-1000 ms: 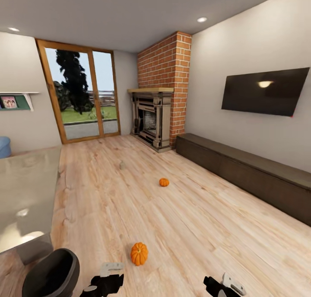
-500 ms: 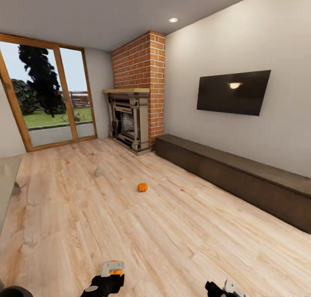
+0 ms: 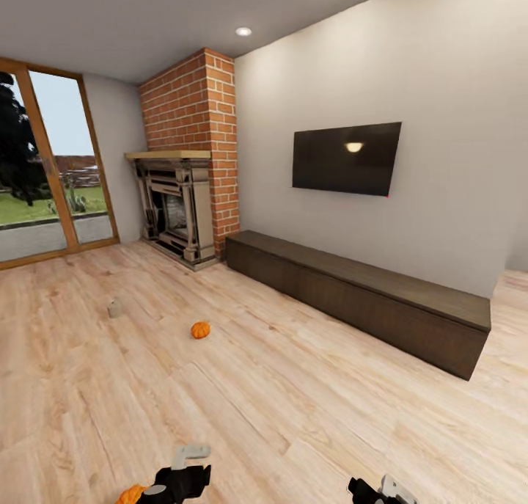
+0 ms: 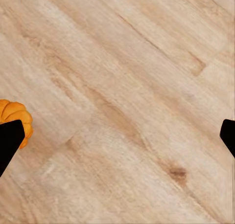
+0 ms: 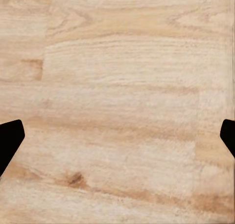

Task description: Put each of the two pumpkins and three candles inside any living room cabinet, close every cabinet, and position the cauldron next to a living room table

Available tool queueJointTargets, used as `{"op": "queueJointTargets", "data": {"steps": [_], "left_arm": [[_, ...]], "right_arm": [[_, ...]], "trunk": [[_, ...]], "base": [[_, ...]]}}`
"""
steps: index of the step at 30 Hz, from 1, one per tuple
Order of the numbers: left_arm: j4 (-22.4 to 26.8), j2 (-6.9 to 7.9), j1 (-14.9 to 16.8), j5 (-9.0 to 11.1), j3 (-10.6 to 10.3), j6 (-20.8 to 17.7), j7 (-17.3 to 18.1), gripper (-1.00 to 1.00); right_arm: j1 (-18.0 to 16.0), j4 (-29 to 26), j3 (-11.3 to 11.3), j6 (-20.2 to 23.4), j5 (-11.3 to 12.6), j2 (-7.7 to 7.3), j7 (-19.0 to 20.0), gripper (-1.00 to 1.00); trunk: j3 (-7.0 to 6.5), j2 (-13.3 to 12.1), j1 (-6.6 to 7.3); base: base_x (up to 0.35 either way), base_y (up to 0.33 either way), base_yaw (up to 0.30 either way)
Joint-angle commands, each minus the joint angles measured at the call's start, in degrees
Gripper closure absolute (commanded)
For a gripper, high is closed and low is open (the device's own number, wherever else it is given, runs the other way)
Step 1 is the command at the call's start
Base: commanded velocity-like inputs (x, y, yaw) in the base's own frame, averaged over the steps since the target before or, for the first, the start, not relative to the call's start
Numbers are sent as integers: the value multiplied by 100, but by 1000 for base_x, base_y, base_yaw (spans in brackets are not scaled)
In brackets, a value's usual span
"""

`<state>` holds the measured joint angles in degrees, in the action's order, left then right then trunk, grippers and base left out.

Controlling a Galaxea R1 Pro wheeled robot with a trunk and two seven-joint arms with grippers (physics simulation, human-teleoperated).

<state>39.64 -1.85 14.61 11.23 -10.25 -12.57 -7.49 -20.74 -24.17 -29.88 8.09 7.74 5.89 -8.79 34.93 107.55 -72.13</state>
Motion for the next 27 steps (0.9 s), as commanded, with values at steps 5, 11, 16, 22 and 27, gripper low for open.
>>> {"op": "queueJointTargets", "data": {"steps": [5,11,16,22,27], "left_arm": [[1,0,-1,1,0,0,1,-100],[0,1,-1,2,4,0,0,-100],[0,1,-1,2,9,-9,-6,-100],[0,1,-1,2,28,-32,-7,-100],[0,1,-1,2,31,-42,-14,-100]], "right_arm": [[0,0,0,0,3,4,0,-100],[0,0,0,0,8,7,0,-100],[0,0,0,0,9,8,0,-100],[0,0,0,0,9,9,0,-100],[0,-5,0,-36,6,9,0,-100]], "trunk": [[-9,0,0],[-14,0,0],[-15,0,0],[-15,0,0],[-15,0,0]], "base": [[232,-65,-280],[221,-9,-280],[240,-1,-280],[311,0,-281],[325,0,-220]]}}
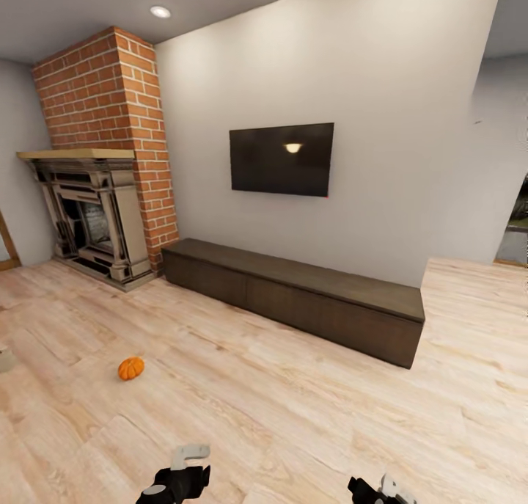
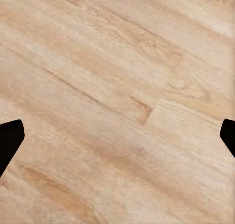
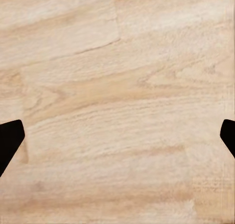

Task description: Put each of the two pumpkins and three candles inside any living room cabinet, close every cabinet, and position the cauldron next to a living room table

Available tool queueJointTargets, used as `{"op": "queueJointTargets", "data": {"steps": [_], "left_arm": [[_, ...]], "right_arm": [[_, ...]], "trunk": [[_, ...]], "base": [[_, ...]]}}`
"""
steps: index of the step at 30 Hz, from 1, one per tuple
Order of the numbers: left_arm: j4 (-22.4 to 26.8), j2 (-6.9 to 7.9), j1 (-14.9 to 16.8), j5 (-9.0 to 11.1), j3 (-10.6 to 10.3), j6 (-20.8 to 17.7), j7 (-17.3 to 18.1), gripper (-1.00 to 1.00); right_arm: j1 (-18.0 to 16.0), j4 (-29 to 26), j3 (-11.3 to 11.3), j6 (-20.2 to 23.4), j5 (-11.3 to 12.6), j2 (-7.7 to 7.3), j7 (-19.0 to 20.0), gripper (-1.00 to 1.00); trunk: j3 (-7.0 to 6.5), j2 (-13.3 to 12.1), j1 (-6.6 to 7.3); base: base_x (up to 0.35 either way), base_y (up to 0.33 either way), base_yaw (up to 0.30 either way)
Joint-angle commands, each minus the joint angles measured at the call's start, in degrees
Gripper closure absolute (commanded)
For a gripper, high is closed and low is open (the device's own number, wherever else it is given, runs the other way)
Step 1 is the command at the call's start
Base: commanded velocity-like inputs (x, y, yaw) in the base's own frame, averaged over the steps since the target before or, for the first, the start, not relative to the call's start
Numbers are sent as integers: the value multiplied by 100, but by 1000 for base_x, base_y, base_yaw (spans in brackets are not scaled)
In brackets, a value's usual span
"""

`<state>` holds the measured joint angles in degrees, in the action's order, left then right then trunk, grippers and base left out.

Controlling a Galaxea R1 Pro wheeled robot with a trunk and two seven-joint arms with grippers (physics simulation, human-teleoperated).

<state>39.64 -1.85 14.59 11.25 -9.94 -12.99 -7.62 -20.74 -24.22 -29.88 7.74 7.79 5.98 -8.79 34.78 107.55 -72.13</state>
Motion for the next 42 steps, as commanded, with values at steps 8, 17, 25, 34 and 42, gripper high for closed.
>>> {"op": "queueJointTargets", "data": {"steps": [8,17,25,34,42], "left_arm": [[0,-1,0,0,-15,-1,-2,-100],[0,0,0,0,-19,-2,-2,-100],[0,0,0,0,-17,-2,-2,-100],[0,0,2,0,-25,12,-1,-100],[0,8,0,8,-13,36,14,-100]], "right_arm": [[0,-4,-5,-35,11,0,0,-100],[0,2,-8,-37,12,0,0,-100],[0,5,-9,-43,12,0,0,-100],[0,5,-9,-38,12,-7,11,-100],[0,5,-42,-35,9,-9,16,-100]], "trunk": [[0,0,0],[0,0,0],[0,0,0],[21,0,0],[64,0,0]], "base": [[330,0,-71],[330,0,-263],[330,0,-281],[318,0,-274],[54,0,-254]]}}
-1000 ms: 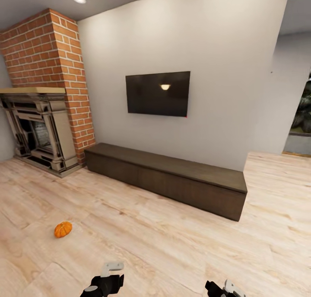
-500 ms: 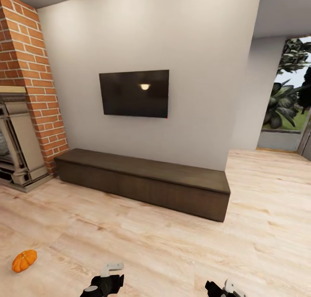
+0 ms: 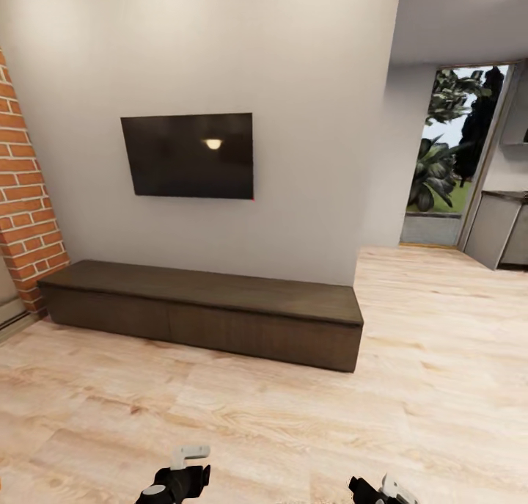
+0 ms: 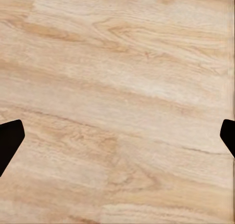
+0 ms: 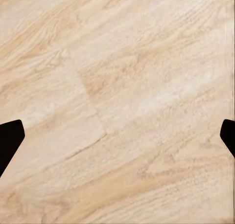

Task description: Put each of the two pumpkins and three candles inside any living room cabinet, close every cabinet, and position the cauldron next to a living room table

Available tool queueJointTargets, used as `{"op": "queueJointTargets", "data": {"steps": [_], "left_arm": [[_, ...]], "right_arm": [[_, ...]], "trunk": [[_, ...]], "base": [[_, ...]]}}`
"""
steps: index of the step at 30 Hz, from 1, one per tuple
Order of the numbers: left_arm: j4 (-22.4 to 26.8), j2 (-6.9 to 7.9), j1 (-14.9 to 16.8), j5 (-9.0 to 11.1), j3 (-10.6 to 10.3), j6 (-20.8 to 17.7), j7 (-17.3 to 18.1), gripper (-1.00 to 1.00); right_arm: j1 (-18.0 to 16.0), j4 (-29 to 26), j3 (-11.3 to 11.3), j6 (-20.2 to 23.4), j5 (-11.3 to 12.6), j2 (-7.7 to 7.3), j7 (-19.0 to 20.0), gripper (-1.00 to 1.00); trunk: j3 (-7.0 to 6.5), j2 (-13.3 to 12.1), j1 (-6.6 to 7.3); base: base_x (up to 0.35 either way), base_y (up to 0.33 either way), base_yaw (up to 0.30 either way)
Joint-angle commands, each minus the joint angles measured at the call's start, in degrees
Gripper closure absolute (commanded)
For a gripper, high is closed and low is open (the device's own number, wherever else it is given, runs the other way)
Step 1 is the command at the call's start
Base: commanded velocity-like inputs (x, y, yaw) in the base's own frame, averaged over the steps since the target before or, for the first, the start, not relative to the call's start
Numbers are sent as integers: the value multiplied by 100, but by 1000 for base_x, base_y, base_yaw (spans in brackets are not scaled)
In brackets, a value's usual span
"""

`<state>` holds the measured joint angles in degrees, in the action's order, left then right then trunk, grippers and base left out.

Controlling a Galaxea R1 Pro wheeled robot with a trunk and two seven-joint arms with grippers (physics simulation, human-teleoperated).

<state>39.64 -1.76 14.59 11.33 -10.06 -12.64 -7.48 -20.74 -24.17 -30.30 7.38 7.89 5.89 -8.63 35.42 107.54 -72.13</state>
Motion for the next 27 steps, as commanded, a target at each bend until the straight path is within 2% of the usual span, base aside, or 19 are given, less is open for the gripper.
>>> {"op": "queueJointTargets", "data": {"steps": [1,13,20,27], "left_arm": [[2,0,0,0,5,-1,0,-100],[0,18,0,1,18,-6,1,-100],[1,18,0,1,37,-30,1,-100],[1,18,0,1,47,-44,1,-100]], "right_arm": [[0,0,-1,0,-3,0,1,-100],[0,0,-3,8,-7,0,-6,-100],[0,0,3,3,-8,7,-7,-100],[0,0,9,-11,-7,8,0,-100]], "trunk": [[6,0,0],[84,0,0],[135,0,0],[155,0,0]], "base": [[6,0,-244],[16,5,-229],[212,141,-194],[256,193,-41]]}}
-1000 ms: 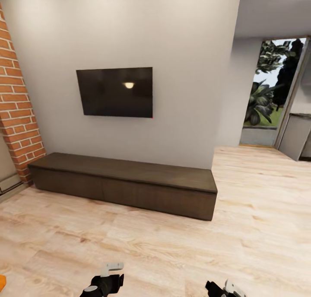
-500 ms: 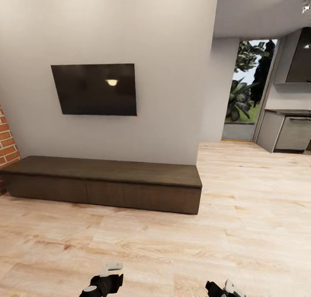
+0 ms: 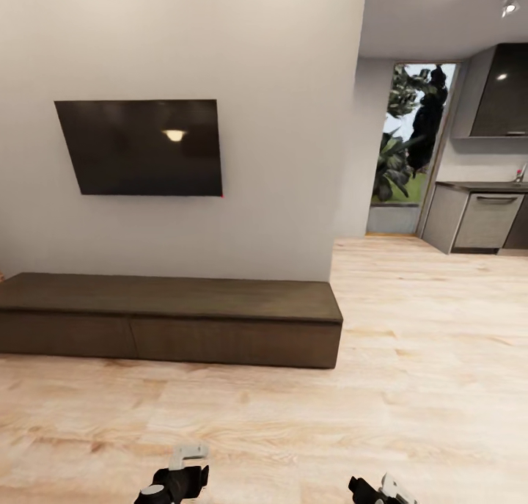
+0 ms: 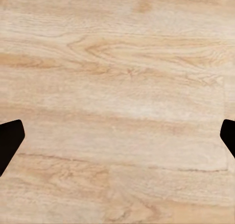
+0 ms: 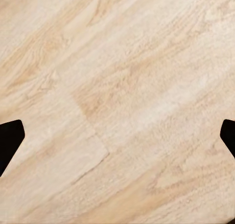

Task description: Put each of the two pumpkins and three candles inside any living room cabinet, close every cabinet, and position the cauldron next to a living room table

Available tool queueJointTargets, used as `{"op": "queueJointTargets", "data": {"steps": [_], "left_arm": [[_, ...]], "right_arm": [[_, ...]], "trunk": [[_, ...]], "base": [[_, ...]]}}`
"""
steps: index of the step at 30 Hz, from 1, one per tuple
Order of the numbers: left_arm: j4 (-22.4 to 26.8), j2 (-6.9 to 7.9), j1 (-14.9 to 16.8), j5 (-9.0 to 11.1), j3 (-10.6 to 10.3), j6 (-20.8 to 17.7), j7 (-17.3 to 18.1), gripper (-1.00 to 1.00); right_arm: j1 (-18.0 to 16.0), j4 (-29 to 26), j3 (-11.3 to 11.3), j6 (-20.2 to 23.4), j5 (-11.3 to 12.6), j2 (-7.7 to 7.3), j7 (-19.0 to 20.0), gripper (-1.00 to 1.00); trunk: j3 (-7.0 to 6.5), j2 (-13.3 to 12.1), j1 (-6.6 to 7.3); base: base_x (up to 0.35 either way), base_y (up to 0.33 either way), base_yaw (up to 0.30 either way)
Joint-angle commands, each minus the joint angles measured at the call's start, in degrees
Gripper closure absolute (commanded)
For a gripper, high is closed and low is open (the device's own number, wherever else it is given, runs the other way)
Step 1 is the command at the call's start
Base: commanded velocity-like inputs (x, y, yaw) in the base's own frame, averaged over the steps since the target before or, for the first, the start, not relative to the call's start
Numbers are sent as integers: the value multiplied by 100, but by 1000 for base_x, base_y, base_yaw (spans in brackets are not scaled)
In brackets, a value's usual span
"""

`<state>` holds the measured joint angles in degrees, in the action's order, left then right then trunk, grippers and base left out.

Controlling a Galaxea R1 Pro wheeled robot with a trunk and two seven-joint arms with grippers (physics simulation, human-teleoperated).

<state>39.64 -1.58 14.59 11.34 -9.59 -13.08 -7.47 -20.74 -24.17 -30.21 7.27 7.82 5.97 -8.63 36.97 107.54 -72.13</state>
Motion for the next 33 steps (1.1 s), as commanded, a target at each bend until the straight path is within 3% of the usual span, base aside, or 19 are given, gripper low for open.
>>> {"op": "queueJointTargets", "data": {"steps": [1,11,16,28,32,33], "left_arm": [[0,0,0,0,0,-1,-3,-100],[0,-5,1,0,-7,-1,-9,-100],[1,-13,0,1,-37,8,-9,-100],[11,-2,0,13,-3,-35,5,-100],[137,5,0,37,13,-283,20,-100],[283,13,0,47,20,-542,30,-100]], "right_arm": [[0,0,1,-2,0,0,0,-100],[0,8,17,-49,-99,10,6,-100],[0,437,56,-347,-151,3,8,-100],[0,563,25,-395,-56,2,-1,-100],[0,561,18,-403,-42,1,4,-100],[0,555,17,-403,-39,0,6,-100]], "trunk": [[1,0,0],[21,0,0],[24,0,0],[25,0,0],[25,0,0],[25,0,0]], "base": [[273,204,-8],[301,107,-30],[131,6,-10],[158,0,-1],[41,0,0],[16,0,0]]}}
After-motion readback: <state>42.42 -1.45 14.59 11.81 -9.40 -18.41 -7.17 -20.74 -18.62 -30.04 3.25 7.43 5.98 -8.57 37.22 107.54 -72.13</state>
